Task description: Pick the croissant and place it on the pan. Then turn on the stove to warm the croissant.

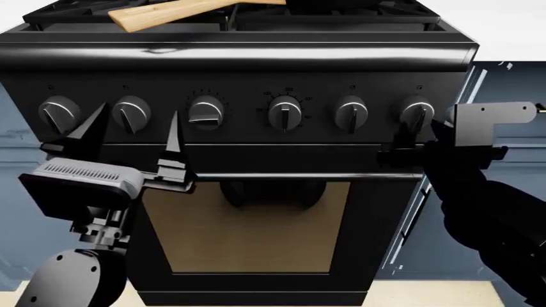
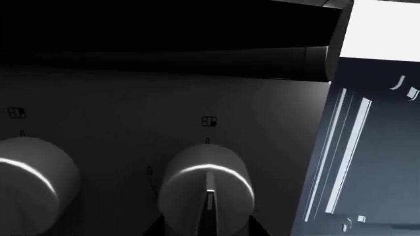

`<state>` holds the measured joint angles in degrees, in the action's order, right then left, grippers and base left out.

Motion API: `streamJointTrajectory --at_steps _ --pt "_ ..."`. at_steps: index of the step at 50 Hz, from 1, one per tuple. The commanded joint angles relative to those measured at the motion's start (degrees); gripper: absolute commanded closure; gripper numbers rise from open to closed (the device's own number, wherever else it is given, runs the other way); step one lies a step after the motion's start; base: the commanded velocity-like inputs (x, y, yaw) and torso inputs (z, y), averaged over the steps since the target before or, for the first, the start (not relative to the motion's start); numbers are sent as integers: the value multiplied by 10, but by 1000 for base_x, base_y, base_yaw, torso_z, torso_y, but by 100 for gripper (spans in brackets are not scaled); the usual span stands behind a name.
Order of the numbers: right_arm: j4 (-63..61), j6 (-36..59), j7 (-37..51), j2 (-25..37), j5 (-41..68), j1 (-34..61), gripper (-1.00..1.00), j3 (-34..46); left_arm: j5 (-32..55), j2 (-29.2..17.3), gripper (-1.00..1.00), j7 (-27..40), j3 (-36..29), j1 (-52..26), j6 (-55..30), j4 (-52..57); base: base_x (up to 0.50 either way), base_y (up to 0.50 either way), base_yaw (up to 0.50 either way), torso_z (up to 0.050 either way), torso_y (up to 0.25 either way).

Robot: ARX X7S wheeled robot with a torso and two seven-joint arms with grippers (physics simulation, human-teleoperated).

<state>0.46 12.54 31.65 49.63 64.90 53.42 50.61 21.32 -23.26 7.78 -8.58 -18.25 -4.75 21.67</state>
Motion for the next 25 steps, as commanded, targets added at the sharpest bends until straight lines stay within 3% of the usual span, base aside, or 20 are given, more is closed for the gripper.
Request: streamJointTrajectory --at_steps 1,25 --pt "0 1 -3 -1 -3 1 100 1 0 0 -100 0 -2 -1 2 -4 0 0 0 0 0" --pt "3 7 -6 -4 -7 3 100 3 2 -2 -100 2 -4 -2 4 -9 1 0 1 0 0"
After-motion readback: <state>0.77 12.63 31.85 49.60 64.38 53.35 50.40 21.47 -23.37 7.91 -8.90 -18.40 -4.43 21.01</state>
